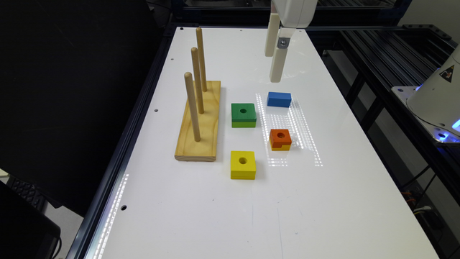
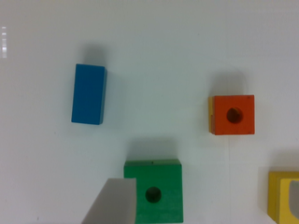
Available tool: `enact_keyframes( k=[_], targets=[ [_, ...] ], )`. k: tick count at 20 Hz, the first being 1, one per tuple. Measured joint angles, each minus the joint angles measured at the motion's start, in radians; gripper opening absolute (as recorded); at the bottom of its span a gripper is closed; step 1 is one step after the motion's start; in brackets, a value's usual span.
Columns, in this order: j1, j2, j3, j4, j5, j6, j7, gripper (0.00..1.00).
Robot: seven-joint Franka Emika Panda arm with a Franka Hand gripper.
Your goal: Pick up yellow block.
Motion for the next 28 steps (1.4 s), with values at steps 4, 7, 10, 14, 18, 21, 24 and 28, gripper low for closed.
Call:
enact_keyframes(
  k=[4,7,10,14,18,21,24,28],
  targets=[
    [0.0,0.0,0.001,0.0,0.0,0.0,0.0,1.0],
    [0.0,0.0,0.007,0.003,0.0,0.0,0.004,1.0],
    [0.001,0.004,0.025,0.011,0.0002,0.0,0.021,1.0],
    [-0.001,0.021,0.042,0.028,-0.0001,0.0,0.038,1.0],
    [0.0,0.037,0.052,0.045,-0.0001,0.0,0.047,1.0],
    [-0.001,0.044,0.061,0.053,-0.0001,0.0,0.056,1.0],
    [0.0,0.049,0.064,0.058,-0.0001,0.0,0.059,1.0],
    [0.001,0.08,0.093,0.099,-0.0034,0.0,0.091,1.0]
  ],
)
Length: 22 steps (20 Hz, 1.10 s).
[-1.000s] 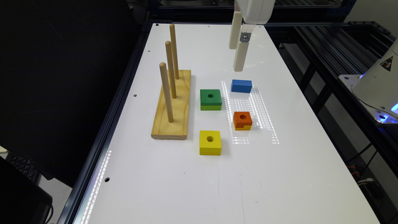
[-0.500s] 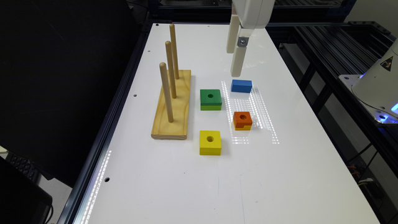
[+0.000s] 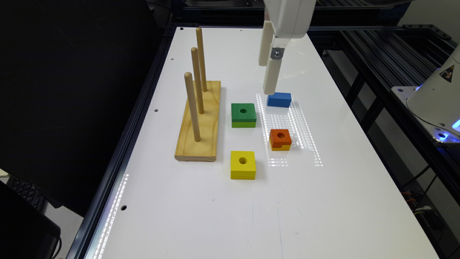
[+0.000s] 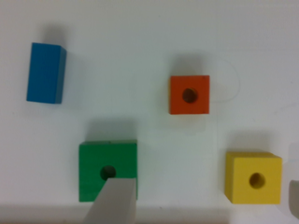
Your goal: Pick up yellow block.
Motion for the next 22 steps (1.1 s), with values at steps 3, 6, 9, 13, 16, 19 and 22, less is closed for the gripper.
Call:
enact_keyframes(
  k=[3,6,9,13,16,19,22],
  targets=[
    [-0.001,0.046,0.02,0.043,-0.0141,0.0,0.03,1.0],
    [0.0,0.069,0.027,0.065,-0.0191,-0.001,0.04,1.0],
    [0.0,0.072,0.035,0.069,-0.0191,-0.001,0.048,1.0],
    [0.0,0.072,0.037,0.07,-0.0191,-0.001,0.05,1.0],
    [0.0,0.072,0.046,0.071,-0.0191,-0.001,0.059,1.0],
    [0.0,0.073,0.056,0.071,-0.0192,-0.001,0.069,1.0],
    [0.0,0.073,0.072,0.072,-0.0194,-0.001,0.085,1.0]
  ],
)
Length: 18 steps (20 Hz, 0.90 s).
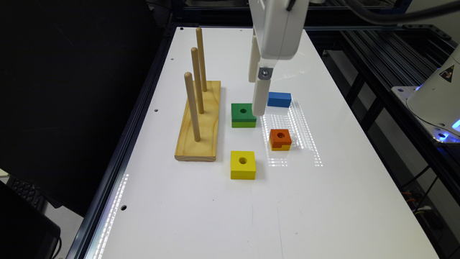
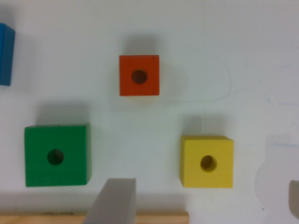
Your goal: Pick up yellow block.
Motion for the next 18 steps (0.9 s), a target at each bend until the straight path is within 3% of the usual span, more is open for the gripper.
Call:
enact_keyframes(
  k=[6,10,15,16,18],
  targets=[
    [-0.001,0.021,0.002,0.0,-0.004,0.008,0.003,1.0],
    [-0.001,0.067,0.002,0.001,-0.0278,0.044,0.017,1.0],
    [-0.001,0.073,0.003,0.0,-0.03,0.046,0.02,1.0],
    [-0.001,0.082,0.003,-0.003,-0.0324,0.055,0.021,1.0],
    [-0.001,0.11,0.002,-0.004,-0.0467,0.079,0.031,1.0]
  ],
)
